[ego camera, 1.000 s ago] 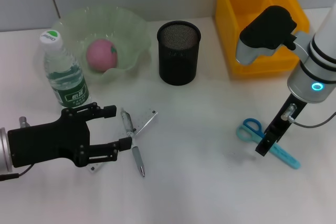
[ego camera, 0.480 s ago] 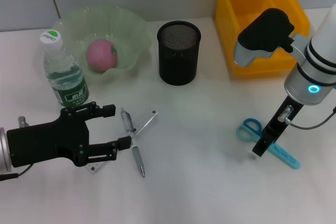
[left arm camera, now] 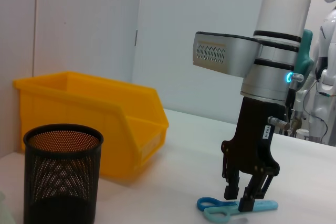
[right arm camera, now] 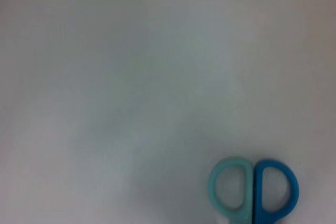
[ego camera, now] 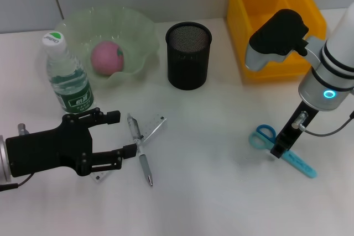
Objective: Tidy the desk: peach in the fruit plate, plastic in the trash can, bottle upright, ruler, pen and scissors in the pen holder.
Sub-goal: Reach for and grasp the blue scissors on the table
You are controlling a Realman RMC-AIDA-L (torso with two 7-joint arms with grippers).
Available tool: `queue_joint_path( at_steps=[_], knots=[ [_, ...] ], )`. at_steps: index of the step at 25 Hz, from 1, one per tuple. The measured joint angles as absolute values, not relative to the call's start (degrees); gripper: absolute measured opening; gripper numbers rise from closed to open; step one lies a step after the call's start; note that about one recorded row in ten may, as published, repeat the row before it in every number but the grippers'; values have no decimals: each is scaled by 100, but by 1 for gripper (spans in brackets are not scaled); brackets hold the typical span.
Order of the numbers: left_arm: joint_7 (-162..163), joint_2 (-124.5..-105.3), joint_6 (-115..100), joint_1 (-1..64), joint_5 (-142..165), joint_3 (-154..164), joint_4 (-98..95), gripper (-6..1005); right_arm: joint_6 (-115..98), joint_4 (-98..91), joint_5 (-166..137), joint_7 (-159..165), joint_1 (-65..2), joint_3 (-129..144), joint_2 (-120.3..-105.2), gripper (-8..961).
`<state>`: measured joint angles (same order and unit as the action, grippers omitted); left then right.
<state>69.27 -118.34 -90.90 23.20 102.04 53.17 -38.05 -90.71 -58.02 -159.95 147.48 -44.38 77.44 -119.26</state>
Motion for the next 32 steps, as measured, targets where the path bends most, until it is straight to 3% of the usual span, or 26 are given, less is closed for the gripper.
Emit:
queue_joint_path(
  at_steps=[1, 3, 26, 32],
  knots=[
    [6927, -11834, -9091, 2320, 10204, 5315, -3805, 841, -9071, -5799, -15995, 14748, -4438, 7743, -11927, 514],
    [6928, -11832, -9091, 2315, 10204, 5310, -3805, 841, -9070, -5799, -15995, 14748, -4438, 7743, -11926, 307],
    [6944, -11830, -9088, 2311, 10204, 5308, -3810, 840, -9120, -5806, -16043, 14798, -4442, 7797, -11926, 386],
    [6950, -11830, -9087, 2311, 10204, 5308, -3808, 840, -9055, -5801, -16034, 14802, -4445, 7826, -11926, 525]
  ],
)
